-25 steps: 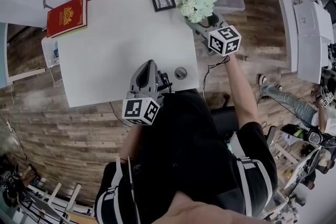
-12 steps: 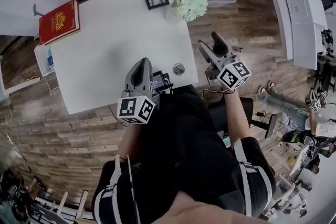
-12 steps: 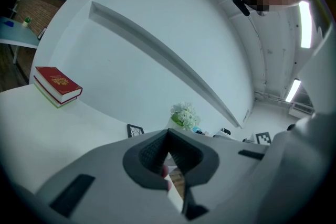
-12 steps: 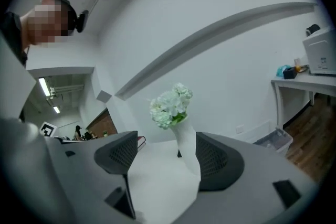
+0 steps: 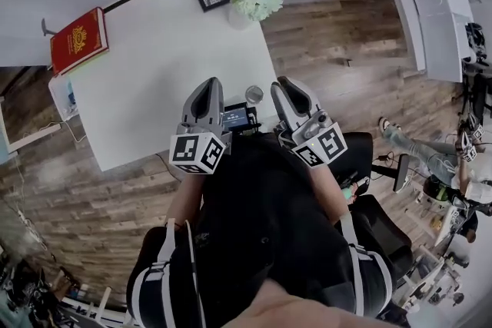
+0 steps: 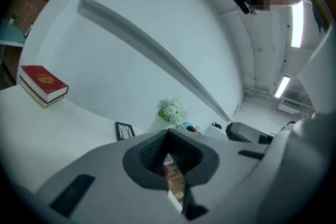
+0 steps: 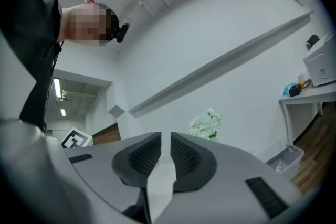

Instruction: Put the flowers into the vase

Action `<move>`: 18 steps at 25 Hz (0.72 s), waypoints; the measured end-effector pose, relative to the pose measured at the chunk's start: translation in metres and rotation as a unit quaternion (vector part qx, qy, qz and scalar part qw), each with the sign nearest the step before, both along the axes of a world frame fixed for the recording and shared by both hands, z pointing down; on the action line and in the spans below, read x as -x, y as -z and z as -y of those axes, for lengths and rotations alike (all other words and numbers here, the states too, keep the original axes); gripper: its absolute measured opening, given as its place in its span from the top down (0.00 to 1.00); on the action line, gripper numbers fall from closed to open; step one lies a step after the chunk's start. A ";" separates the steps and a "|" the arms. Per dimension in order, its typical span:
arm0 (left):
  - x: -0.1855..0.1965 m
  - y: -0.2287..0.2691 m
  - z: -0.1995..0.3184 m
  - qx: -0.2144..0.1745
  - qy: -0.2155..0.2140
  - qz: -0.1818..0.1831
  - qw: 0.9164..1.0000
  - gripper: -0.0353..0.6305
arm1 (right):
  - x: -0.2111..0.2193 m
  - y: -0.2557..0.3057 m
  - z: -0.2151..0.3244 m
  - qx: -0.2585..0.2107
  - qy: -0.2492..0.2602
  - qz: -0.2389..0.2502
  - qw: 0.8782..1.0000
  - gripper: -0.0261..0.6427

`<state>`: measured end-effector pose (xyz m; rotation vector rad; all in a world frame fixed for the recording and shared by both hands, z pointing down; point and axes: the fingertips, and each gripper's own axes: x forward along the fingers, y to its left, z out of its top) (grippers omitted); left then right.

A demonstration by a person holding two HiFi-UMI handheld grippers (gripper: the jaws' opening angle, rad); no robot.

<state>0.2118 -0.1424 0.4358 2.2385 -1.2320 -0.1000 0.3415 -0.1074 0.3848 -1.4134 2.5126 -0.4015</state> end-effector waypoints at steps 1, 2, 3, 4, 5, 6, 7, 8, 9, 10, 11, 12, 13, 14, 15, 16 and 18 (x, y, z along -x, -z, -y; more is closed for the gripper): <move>-0.005 0.003 -0.005 -0.004 -0.001 0.003 1.000 0.88 | -0.004 0.003 -0.002 -0.002 -0.011 0.007 1.000 0.88; -0.009 0.007 -0.010 -0.008 -0.002 0.007 1.000 0.88 | -0.009 0.006 -0.005 -0.003 -0.019 0.013 1.000 0.91; -0.013 0.010 -0.016 -0.013 -0.003 0.011 1.000 0.88 | -0.013 0.007 -0.009 -0.002 -0.023 0.019 1.000 0.92; -0.017 0.014 -0.022 -0.017 -0.005 0.014 1.000 0.88 | -0.018 0.008 -0.015 -0.001 -0.024 0.025 0.999 0.93; -0.022 0.018 -0.028 -0.022 -0.005 0.018 1.000 0.88 | -0.023 0.008 -0.022 0.000 -0.024 0.028 0.999 0.93; -0.027 0.022 -0.036 -0.027 -0.006 0.022 0.999 0.88 | -0.029 0.006 -0.031 0.001 -0.026 0.024 0.999 0.93; -0.033 0.026 -0.045 -0.032 -0.007 0.025 0.999 0.88 | -0.035 0.004 -0.042 0.003 -0.029 0.016 0.999 0.93; -0.039 0.029 -0.056 -0.035 -0.008 0.029 0.999 0.88 | -0.043 0.001 -0.054 0.006 -0.034 0.005 0.999 0.93; -0.046 0.031 -0.068 -0.036 -0.007 0.032 0.999 0.88 | -0.050 -0.003 -0.068 0.012 -0.038 -0.006 0.999 0.93; -0.052 0.033 -0.081 -0.037 -0.005 0.036 0.999 0.88 | -0.058 -0.008 -0.082 0.020 -0.040 -0.014 0.999 0.93; -0.057 0.035 -0.095 -0.037 0.001 0.039 0.999 0.88 | -0.065 -0.013 -0.097 0.029 -0.038 -0.017 0.999 0.93; -0.061 0.036 -0.108 -0.036 0.010 0.043 0.998 0.88 | -0.071 -0.017 -0.112 0.037 -0.035 -0.014 0.999 0.93; -0.064 0.037 -0.121 -0.036 0.019 0.046 0.998 0.88 | -0.077 -0.020 -0.125 0.043 -0.031 -0.008 0.999 0.93; -0.068 0.037 -0.133 -0.037 0.029 0.050 0.998 0.88 | -0.084 -0.023 -0.137 0.045 -0.029 -0.003 0.999 0.93; -0.071 0.037 -0.145 -0.038 0.036 0.053 0.997 0.88 | -0.090 -0.025 -0.147 0.041 -0.030 -0.001 0.999 0.93; -0.074 0.038 -0.157 -0.041 0.041 0.058 0.997 0.88 | -0.094 -0.026 -0.157 0.033 -0.031 -0.002 0.999 0.93; -0.077 0.039 -0.182 -0.047 0.050 0.071 0.995 0.88 | -0.097 -0.027 -0.177 0.018 -0.027 -0.008 0.999 0.93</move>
